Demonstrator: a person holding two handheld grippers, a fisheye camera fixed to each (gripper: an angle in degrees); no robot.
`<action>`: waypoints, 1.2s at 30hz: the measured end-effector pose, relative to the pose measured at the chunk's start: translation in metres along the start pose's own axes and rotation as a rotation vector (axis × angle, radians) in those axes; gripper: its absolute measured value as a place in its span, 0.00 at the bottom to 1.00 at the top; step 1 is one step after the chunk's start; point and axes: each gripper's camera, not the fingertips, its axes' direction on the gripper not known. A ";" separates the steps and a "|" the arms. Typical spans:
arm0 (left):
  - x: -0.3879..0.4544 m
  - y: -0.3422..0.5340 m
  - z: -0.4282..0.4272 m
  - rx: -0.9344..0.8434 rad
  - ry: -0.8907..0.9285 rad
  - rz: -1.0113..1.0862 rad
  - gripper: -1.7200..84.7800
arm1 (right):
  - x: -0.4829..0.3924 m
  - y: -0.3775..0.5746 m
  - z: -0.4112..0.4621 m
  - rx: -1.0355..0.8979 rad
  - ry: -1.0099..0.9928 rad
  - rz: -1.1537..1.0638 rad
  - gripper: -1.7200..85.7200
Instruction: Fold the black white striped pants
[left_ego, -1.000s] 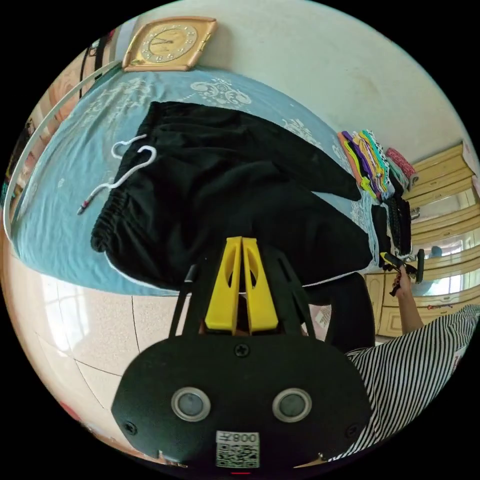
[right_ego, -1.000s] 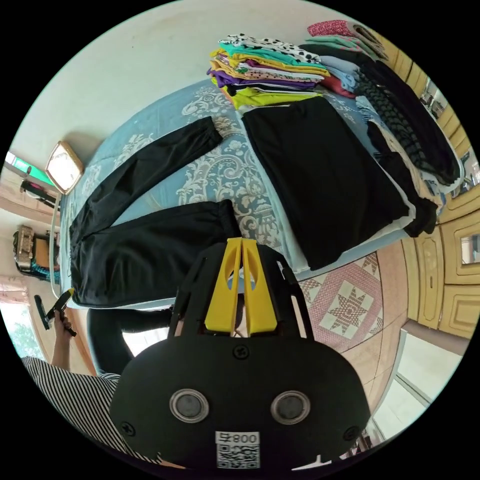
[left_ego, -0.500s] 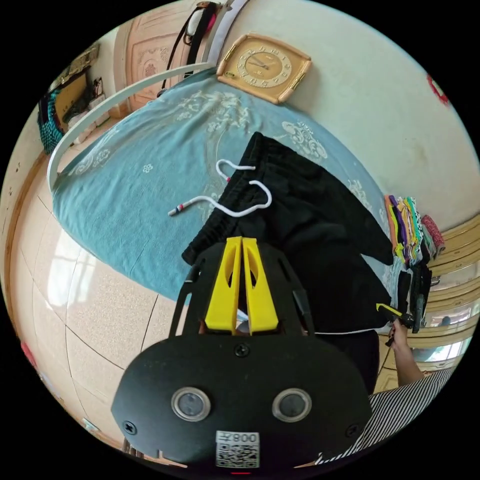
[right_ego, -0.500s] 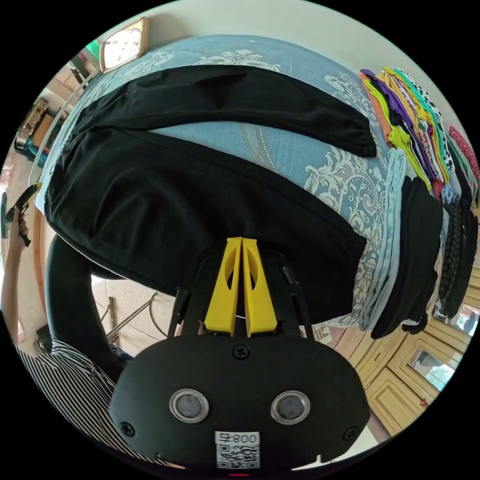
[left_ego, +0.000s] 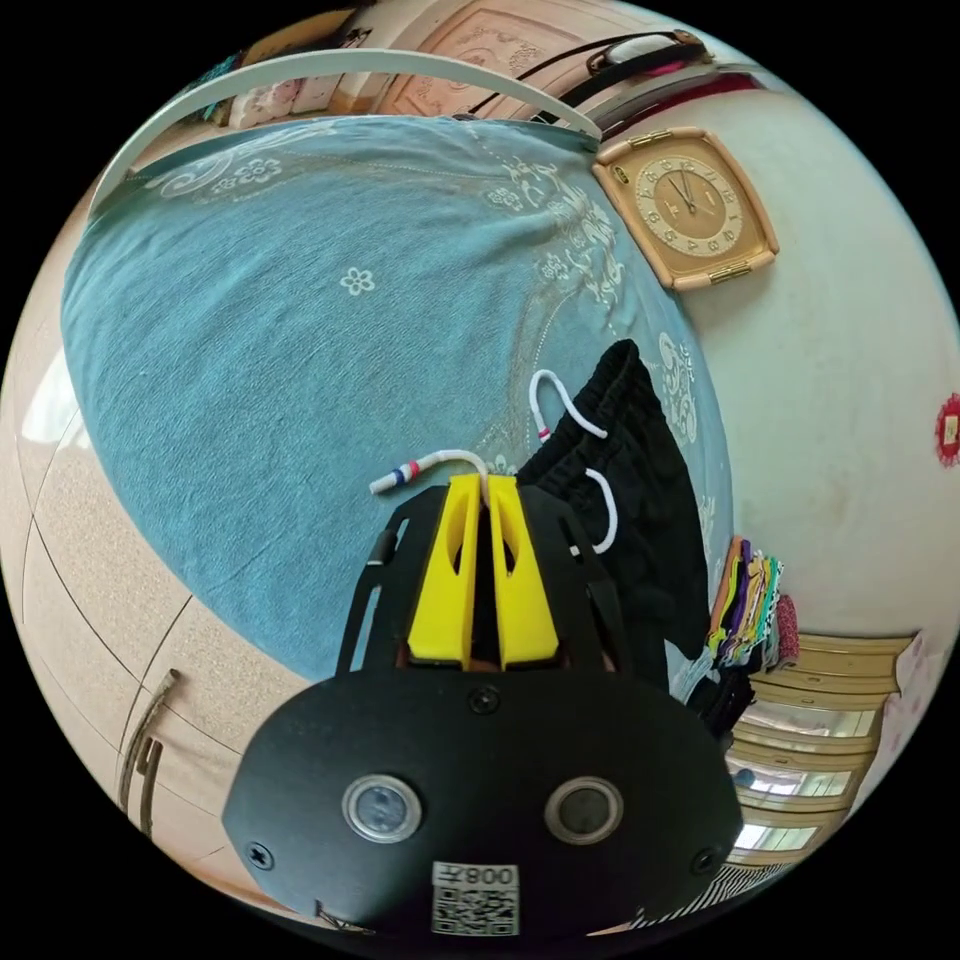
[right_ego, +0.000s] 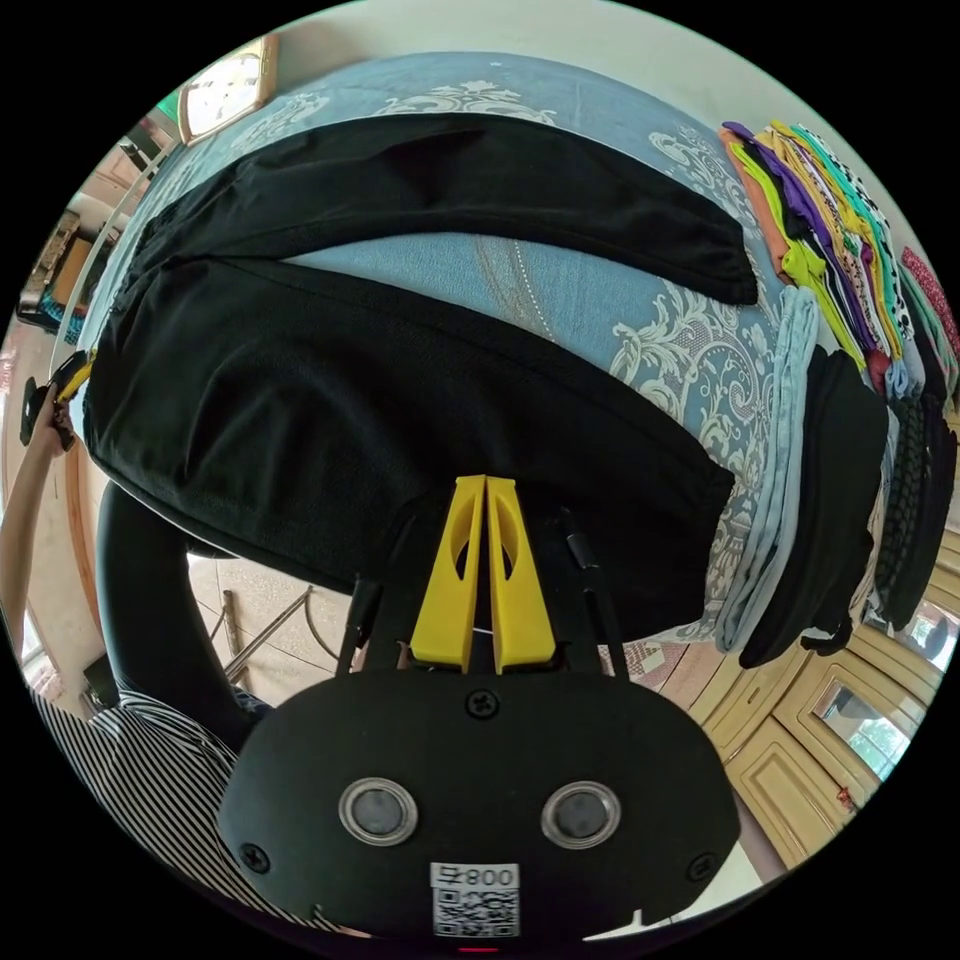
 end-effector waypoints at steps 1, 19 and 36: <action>-0.001 -0.001 -0.001 0.000 -0.002 0.004 0.04 | -0.003 -0.002 0.002 0.001 0.009 -0.002 0.02; 0.037 -0.034 -0.009 0.057 -0.066 0.372 0.10 | -0.001 -0.031 0.029 0.016 -0.038 0.023 0.02; 0.095 -0.040 -0.004 0.022 0.091 0.555 0.04 | 0.005 -0.050 0.046 0.026 -0.037 0.047 0.02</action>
